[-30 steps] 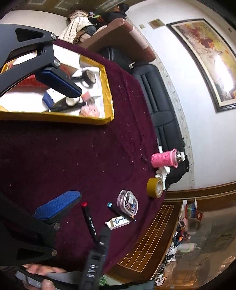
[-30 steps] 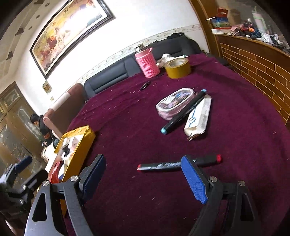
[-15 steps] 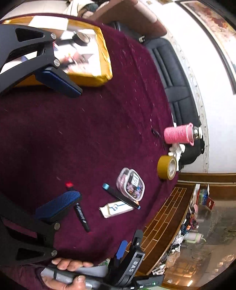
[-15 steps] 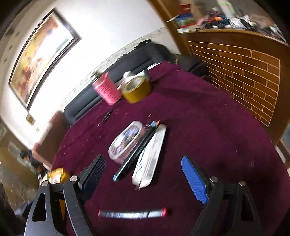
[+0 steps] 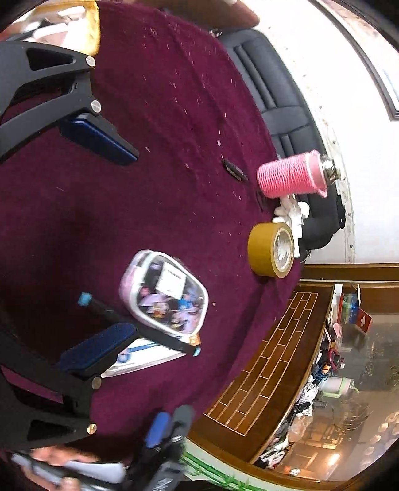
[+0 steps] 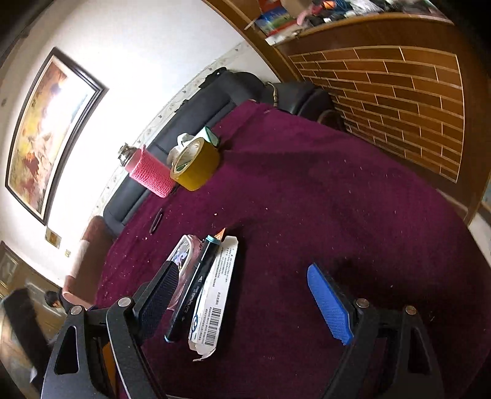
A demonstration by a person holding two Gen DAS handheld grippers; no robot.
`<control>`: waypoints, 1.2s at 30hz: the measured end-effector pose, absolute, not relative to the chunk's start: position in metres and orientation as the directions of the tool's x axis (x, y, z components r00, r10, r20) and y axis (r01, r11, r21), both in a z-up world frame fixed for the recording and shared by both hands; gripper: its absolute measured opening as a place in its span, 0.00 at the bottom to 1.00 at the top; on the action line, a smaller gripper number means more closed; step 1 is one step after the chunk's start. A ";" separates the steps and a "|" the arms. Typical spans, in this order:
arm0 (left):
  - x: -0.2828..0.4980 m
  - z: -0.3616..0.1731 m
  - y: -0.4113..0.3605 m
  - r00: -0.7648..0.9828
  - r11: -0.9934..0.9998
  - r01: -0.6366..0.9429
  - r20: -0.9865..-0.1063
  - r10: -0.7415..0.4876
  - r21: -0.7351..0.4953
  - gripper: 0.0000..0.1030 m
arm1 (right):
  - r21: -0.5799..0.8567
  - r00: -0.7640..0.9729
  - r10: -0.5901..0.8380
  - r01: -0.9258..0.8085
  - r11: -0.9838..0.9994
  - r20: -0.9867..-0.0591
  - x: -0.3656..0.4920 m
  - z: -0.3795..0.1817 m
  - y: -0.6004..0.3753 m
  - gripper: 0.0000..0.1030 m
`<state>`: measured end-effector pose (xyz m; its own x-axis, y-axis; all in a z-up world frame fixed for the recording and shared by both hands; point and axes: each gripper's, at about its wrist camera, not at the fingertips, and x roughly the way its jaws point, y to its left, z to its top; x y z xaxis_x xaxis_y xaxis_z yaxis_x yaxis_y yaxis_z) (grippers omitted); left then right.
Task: Organize objects
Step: 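Grasp the clear sticker-covered pencil case with the left tool, then grasp the white tube box with the right tool while the left tool holds the case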
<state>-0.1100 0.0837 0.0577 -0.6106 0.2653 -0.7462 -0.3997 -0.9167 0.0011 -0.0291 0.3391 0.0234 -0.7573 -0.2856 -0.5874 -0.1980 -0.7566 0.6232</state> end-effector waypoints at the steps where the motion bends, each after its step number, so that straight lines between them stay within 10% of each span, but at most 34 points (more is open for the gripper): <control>1: -0.117 0.056 0.086 -0.604 -0.916 -0.401 -0.747 0.276 -0.013 0.99 | 0.631 -0.752 -0.296 -0.199 -0.750 -0.589 -0.031 0.022 0.339 0.87; 20: -0.172 0.006 0.135 -0.387 -0.834 -0.510 -0.810 0.441 -0.211 0.98 | 0.636 -0.704 -0.336 -0.212 -0.742 -0.626 -0.038 0.008 0.332 0.89; 26: -0.134 0.023 0.145 -0.397 -0.786 -0.601 -0.799 0.451 -0.144 0.25 | 0.620 -0.702 -0.328 -0.204 -0.758 -0.633 -0.039 0.008 0.328 0.90; 32: -0.117 0.034 0.138 -0.451 -0.798 -0.596 -0.785 0.424 -0.089 0.28 | 0.608 -0.699 -0.321 -0.203 -0.767 -0.639 -0.039 0.008 0.328 0.90; 36: -0.131 0.029 0.140 -0.455 -0.834 -0.536 -0.787 0.418 -0.132 0.53 | 0.599 -0.699 -0.315 -0.200 -0.775 -0.642 -0.039 0.008 0.327 0.90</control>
